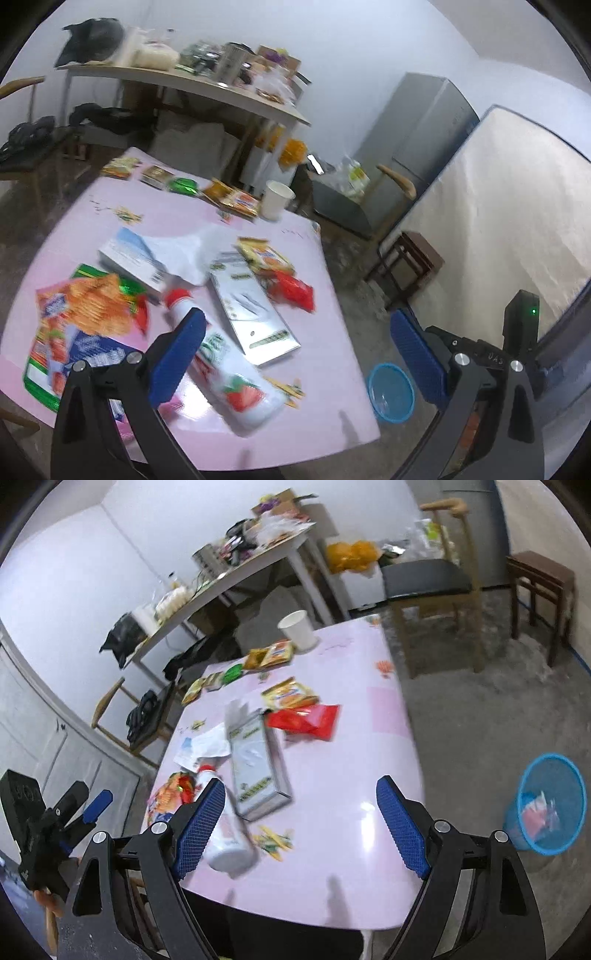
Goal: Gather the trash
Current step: 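Move both empty grippers back toward the table, then grasp the white tissue with the left gripper while the right gripper grasps the yellow Enaak snack bag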
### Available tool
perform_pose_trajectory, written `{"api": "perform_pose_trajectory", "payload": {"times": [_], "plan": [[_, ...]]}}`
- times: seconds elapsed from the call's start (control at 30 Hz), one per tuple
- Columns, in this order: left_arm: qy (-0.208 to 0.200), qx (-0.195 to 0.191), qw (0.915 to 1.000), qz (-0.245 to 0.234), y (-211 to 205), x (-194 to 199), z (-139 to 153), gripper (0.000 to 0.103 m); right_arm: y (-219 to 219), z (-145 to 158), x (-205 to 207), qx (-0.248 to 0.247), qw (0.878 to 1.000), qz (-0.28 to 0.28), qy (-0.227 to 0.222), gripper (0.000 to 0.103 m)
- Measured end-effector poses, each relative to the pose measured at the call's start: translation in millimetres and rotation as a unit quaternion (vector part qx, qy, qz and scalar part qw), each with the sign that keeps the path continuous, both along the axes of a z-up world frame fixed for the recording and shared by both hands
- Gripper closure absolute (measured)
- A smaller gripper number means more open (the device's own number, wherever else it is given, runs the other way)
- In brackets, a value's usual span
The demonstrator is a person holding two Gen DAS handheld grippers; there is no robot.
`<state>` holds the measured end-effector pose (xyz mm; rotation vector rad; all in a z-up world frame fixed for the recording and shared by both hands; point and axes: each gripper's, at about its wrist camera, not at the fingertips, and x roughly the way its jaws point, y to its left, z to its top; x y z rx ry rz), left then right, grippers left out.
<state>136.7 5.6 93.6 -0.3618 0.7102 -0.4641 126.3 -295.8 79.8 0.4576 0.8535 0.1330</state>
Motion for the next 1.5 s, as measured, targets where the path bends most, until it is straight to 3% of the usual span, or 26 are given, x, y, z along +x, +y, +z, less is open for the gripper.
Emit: {"api": "perform_pose_trajectory", "payload": {"times": [0.23,0.53,1.17,1.5], "plan": [[-0.003,-0.023,0.9996,0.016,43.5,16.5,1.2,0.006,33.8,2.1,42.3,-0.007,1.000,0.018,0.022,0.023],[0.006,-0.036,0.9993,-0.001,57.1,41.2,-4.1,0.005,53.1,4.4,78.3,-0.007,0.999,0.027,0.044,0.023],[0.028,-0.018,0.9989,-0.034,54.0,91.2,-9.9,0.006,40.8,-11.8,106.9,0.024,0.998,0.033,0.047,0.023],[0.090,0.020,0.9914,-0.093,54.4,160.0,-27.9,0.006,26.8,-15.7,115.9,0.017,0.998,0.035,0.041,0.023]]}}
